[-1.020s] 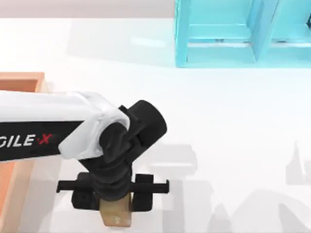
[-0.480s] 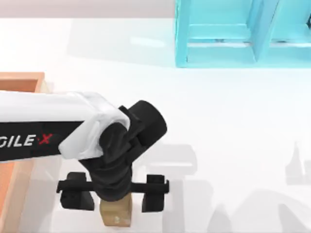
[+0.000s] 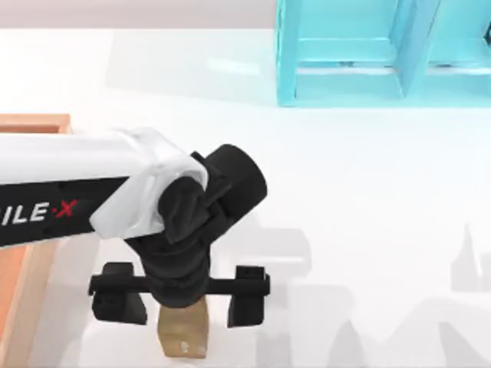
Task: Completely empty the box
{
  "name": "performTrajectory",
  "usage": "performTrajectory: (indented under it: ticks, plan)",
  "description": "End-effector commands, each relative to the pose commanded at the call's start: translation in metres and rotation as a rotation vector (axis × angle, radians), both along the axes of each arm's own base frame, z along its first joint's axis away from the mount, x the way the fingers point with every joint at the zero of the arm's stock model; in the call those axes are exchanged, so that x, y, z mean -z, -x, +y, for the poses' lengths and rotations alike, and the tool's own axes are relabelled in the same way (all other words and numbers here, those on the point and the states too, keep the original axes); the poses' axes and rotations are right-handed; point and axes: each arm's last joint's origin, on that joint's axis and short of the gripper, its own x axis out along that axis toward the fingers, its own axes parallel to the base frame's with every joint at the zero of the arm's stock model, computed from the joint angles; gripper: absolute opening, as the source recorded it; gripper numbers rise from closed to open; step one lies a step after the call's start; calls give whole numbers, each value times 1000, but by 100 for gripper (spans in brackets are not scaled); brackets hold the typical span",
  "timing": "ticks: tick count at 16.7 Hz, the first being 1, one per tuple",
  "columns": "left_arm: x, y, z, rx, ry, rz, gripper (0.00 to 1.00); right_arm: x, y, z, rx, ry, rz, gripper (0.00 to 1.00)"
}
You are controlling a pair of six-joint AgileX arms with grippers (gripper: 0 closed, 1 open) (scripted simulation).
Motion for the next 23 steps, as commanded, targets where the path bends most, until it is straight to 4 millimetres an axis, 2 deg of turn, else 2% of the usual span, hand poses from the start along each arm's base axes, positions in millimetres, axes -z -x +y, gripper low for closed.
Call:
performTrajectory:
  ticks: [6, 12, 15, 17, 19, 21, 23]
  plan:
    - [-58, 2, 2, 4, -5, 4, 100, 0, 0, 0, 0, 0, 0, 100]
    - [-61, -2, 4, 3, -6, 6, 100, 0, 0, 0, 0, 0, 0, 100]
    - [-65, -29, 17, 1, -12, 15, 100, 0, 0, 0, 0, 0, 0, 100]
    - [-70, -59, 39, -1, -15, 21, 100, 0, 0, 0, 0, 0, 0, 100]
    - [-76, -93, 74, -3, -13, 25, 100, 0, 0, 0, 0, 0, 0, 100]
    - [-83, -123, 123, -5, -10, 25, 100, 0, 0, 0, 0, 0, 0, 100]
    - [-89, -143, 177, -7, -7, 21, 100, 0, 0, 0, 0, 0, 0, 100]
